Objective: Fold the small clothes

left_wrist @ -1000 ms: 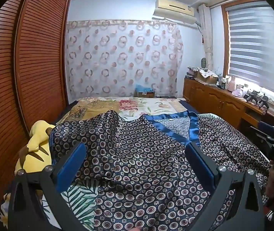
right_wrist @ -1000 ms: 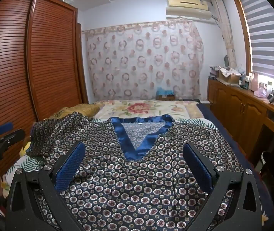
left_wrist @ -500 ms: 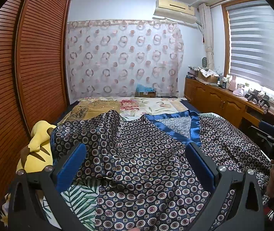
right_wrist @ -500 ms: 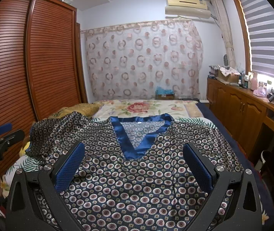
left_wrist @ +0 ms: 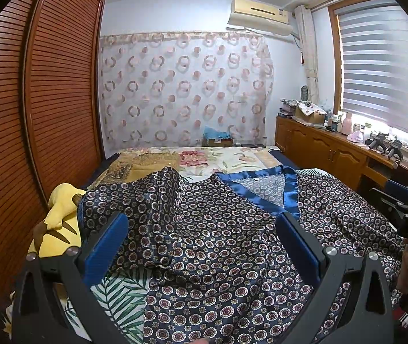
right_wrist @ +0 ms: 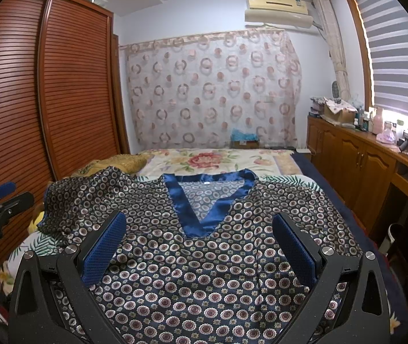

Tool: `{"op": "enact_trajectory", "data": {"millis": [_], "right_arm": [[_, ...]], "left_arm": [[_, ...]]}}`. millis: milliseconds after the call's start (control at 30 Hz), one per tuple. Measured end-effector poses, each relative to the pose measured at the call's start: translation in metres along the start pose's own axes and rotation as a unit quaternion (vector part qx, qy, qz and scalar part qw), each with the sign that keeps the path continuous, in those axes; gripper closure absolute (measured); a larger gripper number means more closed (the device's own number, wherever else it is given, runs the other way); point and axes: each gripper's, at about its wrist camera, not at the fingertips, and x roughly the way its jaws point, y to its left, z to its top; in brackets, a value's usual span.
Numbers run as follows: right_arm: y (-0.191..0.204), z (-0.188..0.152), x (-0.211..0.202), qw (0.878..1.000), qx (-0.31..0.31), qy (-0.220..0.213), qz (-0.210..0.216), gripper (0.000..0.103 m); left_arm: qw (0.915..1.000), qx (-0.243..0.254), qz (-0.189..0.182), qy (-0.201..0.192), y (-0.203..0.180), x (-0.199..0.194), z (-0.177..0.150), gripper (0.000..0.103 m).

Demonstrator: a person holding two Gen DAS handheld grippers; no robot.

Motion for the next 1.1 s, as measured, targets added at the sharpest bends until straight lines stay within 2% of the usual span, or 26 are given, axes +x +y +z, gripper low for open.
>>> {"op": "enact_trajectory", "data": {"millis": [1100], "right_arm": [[0.0004,0.0000,0.0001,1.000,0.002,0.000,0.001,0.000]], "left_arm": [[1.0000,0.004,0.003,-0.001,0.0014,-0.0043,0.0054,0.000]]}}
